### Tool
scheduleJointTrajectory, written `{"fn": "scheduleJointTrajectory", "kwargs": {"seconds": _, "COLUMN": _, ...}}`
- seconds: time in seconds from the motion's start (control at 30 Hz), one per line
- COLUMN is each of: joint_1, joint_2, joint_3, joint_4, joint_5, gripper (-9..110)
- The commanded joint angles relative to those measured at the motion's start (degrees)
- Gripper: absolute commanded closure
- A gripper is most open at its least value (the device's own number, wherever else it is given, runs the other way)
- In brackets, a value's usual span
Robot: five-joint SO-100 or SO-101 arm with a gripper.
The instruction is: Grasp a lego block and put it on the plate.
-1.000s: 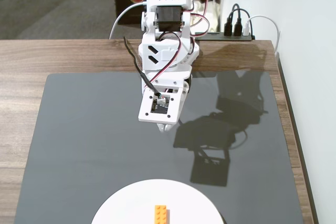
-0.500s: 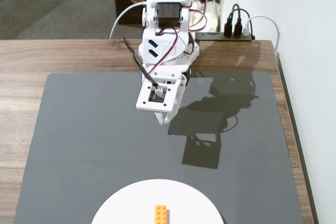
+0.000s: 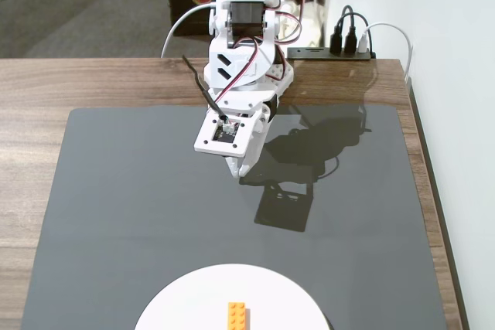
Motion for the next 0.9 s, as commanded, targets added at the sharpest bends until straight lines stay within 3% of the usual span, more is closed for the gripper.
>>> {"fn": "scheduleJointTrajectory", "kwargs": {"seconds": 0.0, "joint_1": 0.88, "joint_2": 1.14, "joint_3": 0.18, "joint_4": -0.7, "joint_5": 0.62, "gripper": 101}}
{"fn": "scheduleJointTrajectory", "kwargs": {"seconds": 0.87, "joint_1": 4.31, "joint_2": -2.64, "joint_3": -0.44, "joint_4": -1.58, "joint_5": 2.46, "gripper": 101}}
